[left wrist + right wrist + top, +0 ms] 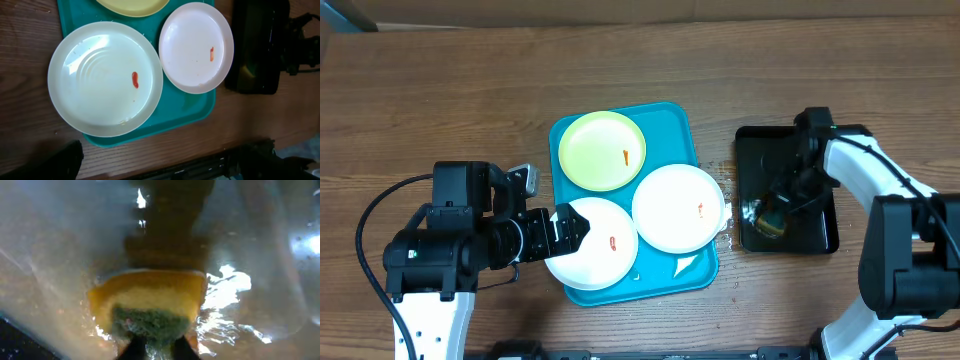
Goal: Clean dirty plates on tray and stack at the side
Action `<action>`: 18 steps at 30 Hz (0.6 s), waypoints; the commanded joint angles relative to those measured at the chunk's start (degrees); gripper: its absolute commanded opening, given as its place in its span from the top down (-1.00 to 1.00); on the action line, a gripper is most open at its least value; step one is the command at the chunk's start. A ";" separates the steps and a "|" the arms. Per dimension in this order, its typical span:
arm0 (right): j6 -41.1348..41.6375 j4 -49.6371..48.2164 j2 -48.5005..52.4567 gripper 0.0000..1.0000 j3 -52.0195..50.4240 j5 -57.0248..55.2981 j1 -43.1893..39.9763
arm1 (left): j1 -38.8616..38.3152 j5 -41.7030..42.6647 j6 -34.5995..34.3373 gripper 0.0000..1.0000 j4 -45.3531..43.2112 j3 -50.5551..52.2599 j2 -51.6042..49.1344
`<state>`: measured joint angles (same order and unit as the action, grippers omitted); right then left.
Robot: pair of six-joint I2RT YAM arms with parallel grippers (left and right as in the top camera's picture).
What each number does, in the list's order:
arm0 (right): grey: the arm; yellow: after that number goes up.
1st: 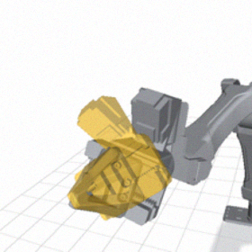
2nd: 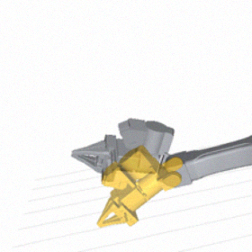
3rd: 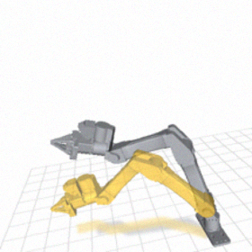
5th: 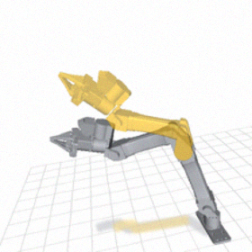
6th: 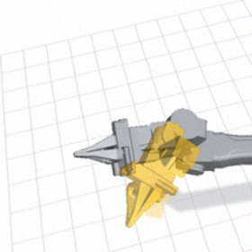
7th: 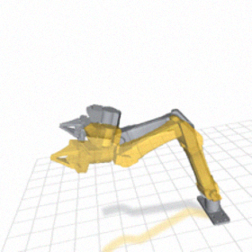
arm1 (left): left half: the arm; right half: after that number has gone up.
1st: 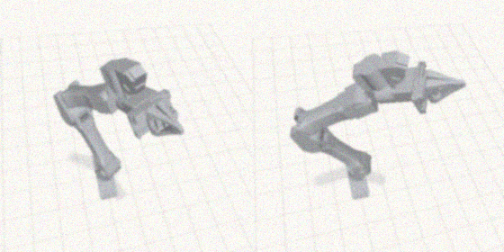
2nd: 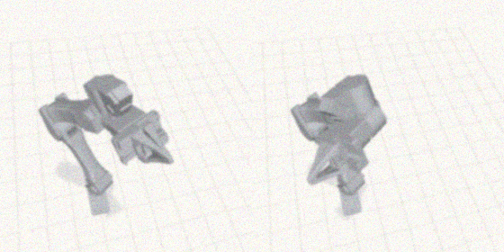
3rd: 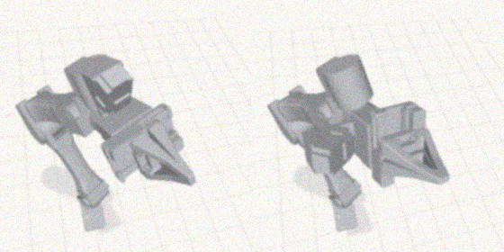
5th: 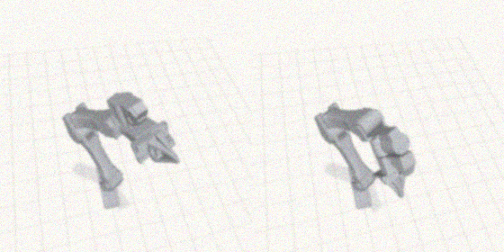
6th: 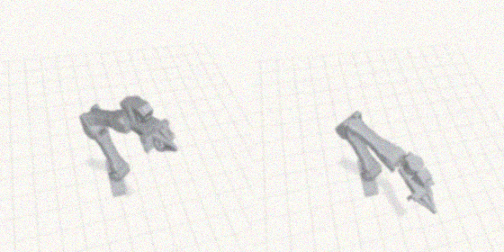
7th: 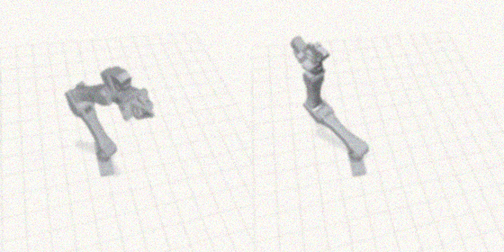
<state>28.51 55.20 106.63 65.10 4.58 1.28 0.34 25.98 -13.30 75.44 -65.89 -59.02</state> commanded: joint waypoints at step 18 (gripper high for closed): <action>-6.19 8.11 -3.10 -0.28 5.64 1.49 0.22 | -0.37 0.83 0.92 -1.00 -0.92 -1.36 -0.24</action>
<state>22.50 63.72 104.84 72.42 5.82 1.17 0.34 25.98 -13.30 74.96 -65.95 -59.05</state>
